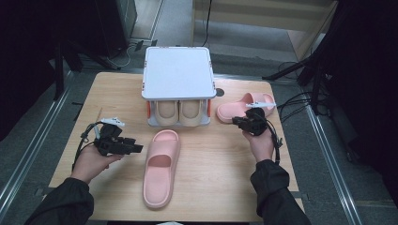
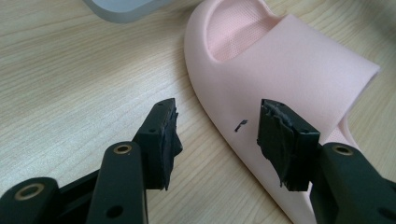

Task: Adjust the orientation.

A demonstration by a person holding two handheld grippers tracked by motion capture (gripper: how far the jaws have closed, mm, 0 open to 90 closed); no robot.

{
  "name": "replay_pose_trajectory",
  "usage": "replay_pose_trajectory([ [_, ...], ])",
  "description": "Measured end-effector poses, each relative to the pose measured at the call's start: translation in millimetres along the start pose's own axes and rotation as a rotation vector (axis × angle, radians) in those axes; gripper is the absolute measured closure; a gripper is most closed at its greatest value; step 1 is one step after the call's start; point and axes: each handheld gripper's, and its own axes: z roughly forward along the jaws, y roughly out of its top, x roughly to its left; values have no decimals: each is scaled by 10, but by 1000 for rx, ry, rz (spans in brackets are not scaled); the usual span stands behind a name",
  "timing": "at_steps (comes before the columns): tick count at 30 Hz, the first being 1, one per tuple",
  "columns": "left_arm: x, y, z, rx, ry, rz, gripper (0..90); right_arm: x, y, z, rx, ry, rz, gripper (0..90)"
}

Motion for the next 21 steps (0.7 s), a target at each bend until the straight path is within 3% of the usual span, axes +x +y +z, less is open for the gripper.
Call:
replay_pose_trajectory([
  [3,4,6,12,0,-9,7,467,-122,43,1,-13,-42,22,831],
  [10,-3,-6,3,-3,-11,3,460,-348,144,69,-13,-80,64,861],
  [13,-17,-13,-1,-5,-7,6,446,-396,212,135,4,-115,71,898],
  [21,-57,-30,-10,-7,-3,14,444,-513,227,303,59,-148,100,899],
])
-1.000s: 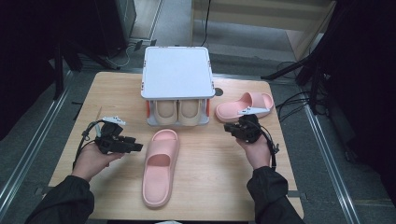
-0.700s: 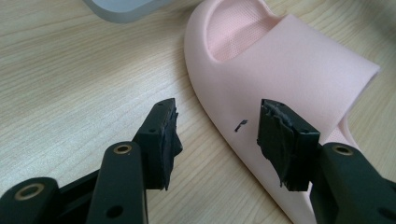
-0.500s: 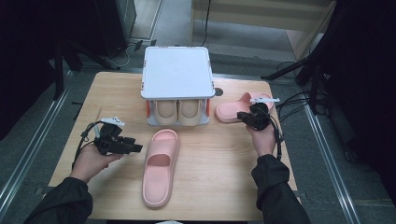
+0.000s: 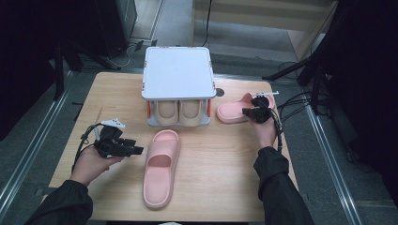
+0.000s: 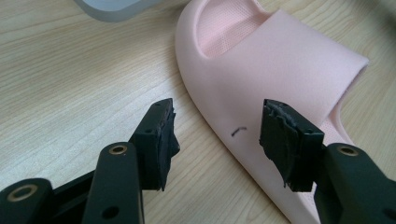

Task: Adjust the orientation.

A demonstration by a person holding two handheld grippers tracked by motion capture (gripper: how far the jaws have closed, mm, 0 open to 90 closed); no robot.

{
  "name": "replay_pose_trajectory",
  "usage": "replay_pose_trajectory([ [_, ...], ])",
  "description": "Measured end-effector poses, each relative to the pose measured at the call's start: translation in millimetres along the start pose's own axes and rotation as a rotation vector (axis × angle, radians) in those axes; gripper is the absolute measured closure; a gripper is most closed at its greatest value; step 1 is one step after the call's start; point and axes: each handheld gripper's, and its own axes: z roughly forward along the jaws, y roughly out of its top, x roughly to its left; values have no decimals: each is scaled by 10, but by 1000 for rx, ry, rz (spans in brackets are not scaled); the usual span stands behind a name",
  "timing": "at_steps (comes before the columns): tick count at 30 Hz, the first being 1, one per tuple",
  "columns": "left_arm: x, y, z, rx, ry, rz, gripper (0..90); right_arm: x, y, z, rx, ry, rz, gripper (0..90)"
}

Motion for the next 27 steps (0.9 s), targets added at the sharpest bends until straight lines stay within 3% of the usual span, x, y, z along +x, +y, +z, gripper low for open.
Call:
replay_pose_trajectory([
  [4,30,-5,-4,2,3,-9,441,-39,-15,-3,2,9,34,897],
  [9,36,-8,-4,7,10,-12,435,-54,-36,-30,14,19,26,857],
  [21,91,16,-14,16,27,-9,428,-130,-102,-162,7,19,31,877],
  [27,183,42,-18,17,31,-38,425,-207,-161,-235,8,7,57,878],
])
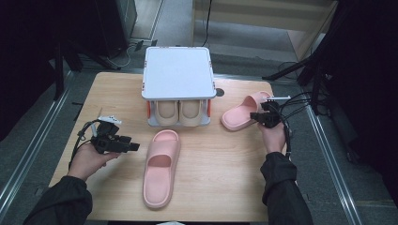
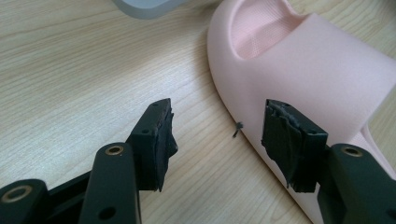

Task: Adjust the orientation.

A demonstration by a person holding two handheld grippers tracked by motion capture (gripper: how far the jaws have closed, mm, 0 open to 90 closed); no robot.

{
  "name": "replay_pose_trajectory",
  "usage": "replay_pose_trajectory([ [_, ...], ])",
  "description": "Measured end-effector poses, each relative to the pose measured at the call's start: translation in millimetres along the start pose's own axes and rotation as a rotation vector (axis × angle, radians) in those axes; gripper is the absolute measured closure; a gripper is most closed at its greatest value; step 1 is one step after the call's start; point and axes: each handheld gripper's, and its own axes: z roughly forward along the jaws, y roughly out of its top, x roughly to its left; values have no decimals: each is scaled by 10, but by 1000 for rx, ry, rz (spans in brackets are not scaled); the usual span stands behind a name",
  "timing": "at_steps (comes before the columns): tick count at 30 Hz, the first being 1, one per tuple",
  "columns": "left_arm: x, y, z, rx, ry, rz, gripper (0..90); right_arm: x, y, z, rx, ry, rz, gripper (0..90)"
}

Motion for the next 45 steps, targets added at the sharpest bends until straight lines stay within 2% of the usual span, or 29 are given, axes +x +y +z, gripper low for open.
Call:
replay_pose_trajectory([
  [8,19,82,30,0,-2,14,425,-93,-85,-94,-7,-35,-4,863],
  [12,40,106,36,4,-3,11,424,-101,-110,-106,-13,-32,-4,840],
  [15,41,111,32,-6,-5,6,423,-88,-103,-142,-39,-16,-7,805],
  [17,45,109,29,-5,-4,3,424,-73,-89,-186,-63,-20,-14,772],
  [20,50,107,21,-6,-2,5,423,-83,-73,-248,-87,-51,-12,700],
  [24,47,103,17,-1,1,8,423,-148,-65,-238,-84,-78,7,617],
  [27,43,103,19,0,0,11,423,-196,-53,-186,-94,-79,51,477],
  [31,33,66,29,9,2,4,421,-202,-36,-48,-72,-101,101,400],
  [35,32,19,7,3,-4,-1,421,-188,-21,62,-45,-128,107,377],
  [38,1,-13,-3,5,-8,1,421,-201,-18,103,-30,-158,107,411],
  [43,-47,-60,-9,12,-4,15,420,-267,-2,119,-34,-151,131,464],
  [45,-56,-83,-22,7,-3,22,419,-273,14,124,-30,-141,134,530],
])
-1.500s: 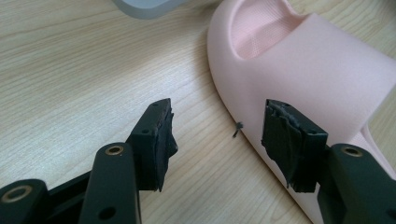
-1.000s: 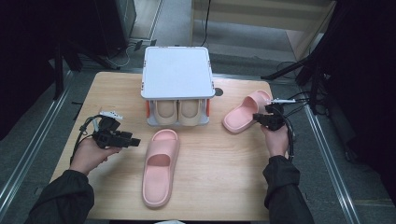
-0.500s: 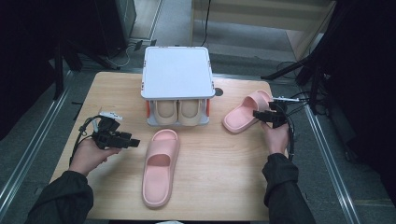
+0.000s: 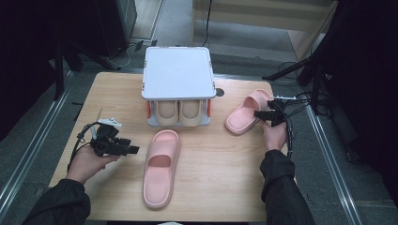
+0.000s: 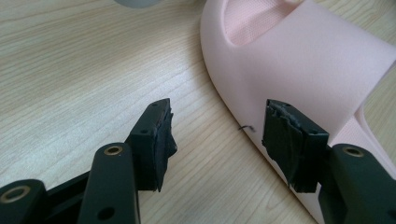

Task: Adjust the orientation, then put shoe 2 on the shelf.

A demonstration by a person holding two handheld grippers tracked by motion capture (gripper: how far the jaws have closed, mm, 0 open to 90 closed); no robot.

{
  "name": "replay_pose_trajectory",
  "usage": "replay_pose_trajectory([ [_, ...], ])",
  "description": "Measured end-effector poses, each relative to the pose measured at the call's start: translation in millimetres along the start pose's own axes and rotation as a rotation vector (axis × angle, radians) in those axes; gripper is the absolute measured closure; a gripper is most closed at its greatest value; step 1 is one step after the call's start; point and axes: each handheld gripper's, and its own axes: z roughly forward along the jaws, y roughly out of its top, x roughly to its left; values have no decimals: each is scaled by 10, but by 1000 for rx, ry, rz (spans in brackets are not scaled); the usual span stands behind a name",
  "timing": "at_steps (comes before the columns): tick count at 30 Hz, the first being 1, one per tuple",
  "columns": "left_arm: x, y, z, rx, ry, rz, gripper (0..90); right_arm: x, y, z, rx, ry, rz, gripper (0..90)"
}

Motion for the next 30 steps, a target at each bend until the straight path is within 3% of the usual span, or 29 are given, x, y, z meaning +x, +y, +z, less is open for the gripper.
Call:
replay_pose_trajectory([
  [4,-33,-23,-37,-24,-5,12,417,7,19,-12,-7,3,-5,705],
  [11,-41,-42,-40,-20,1,10,417,54,42,-21,13,-14,-35,857],
  [14,-40,-39,-43,-22,-1,12,417,59,53,-40,28,9,-32,859],
  [25,-41,47,-13,-22,-10,32,433,125,39,-262,-3,3,-73,859],
  [30,-55,120,-47,-61,-17,19,498,133,-3,-392,-18,18,-81,859],
])
